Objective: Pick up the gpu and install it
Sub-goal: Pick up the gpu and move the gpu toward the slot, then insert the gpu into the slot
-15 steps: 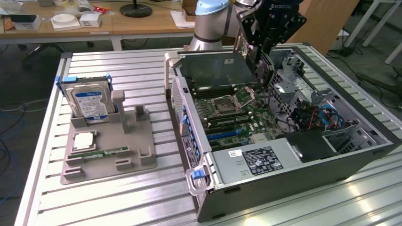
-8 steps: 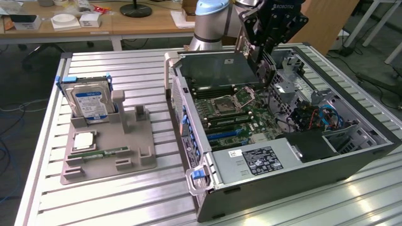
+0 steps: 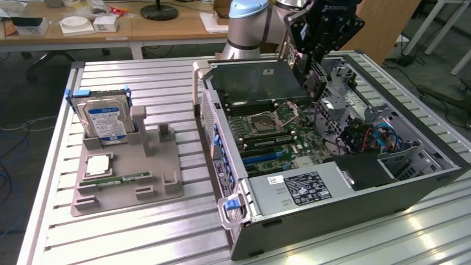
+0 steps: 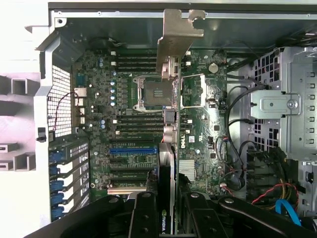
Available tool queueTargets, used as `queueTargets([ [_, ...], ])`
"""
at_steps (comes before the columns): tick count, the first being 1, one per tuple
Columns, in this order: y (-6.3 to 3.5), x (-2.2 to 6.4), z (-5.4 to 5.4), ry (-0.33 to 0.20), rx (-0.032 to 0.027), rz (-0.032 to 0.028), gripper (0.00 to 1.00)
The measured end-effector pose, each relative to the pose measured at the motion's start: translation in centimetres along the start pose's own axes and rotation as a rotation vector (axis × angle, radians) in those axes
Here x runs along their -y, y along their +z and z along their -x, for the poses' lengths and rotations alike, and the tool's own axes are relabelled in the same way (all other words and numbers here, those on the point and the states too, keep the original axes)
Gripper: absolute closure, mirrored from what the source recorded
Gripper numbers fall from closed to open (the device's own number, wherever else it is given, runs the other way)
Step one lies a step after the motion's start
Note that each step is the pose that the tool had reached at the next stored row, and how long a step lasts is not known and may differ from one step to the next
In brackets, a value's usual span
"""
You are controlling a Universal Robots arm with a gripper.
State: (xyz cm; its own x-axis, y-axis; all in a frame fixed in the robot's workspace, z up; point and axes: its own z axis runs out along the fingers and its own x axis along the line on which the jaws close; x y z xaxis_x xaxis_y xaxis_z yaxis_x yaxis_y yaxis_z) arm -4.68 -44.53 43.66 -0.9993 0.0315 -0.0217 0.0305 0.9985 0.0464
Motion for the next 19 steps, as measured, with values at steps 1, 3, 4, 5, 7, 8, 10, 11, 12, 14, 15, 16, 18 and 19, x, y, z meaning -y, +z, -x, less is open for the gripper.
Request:
queueTargets([
  [1,0.00,0.00,0.01,-0.006,-0.0003,0.0004,0.74],
  [3,0.01,-0.01,0.03,-0.020,-0.0010,0.0012,0.74],
  [4,0.01,0.00,0.03,-0.028,-0.0013,0.0016,0.74],
  [5,0.01,0.00,0.04,-0.036,-0.0018,0.0018,0.74],
  [7,0.01,0.00,0.05,-0.054,-0.0026,0.0024,0.74],
  [8,0.01,0.00,0.05,-0.062,-0.0030,0.0026,0.74],
  [10,0.01,0.00,0.06,-0.081,-0.0038,0.0031,0.74],
  [11,0.01,0.00,0.06,-0.089,-0.0042,0.0032,0.74],
  [12,0.01,0.00,0.06,-0.094,-0.0044,0.0034,0.74],
  [14,0.01,0.00,0.06,-0.095,-0.0045,0.0034,0.74],
  [15,0.01,0.00,0.07,-0.095,-0.0045,0.0034,0.74],
  [16,0.01,0.00,0.06,-0.095,-0.0045,0.0035,0.74],
  [18,0.01,0.00,0.07,-0.095,-0.0045,0.0034,0.74],
  [19,0.01,0.00,0.07,-0.095,-0.0045,0.0034,0.74],
])
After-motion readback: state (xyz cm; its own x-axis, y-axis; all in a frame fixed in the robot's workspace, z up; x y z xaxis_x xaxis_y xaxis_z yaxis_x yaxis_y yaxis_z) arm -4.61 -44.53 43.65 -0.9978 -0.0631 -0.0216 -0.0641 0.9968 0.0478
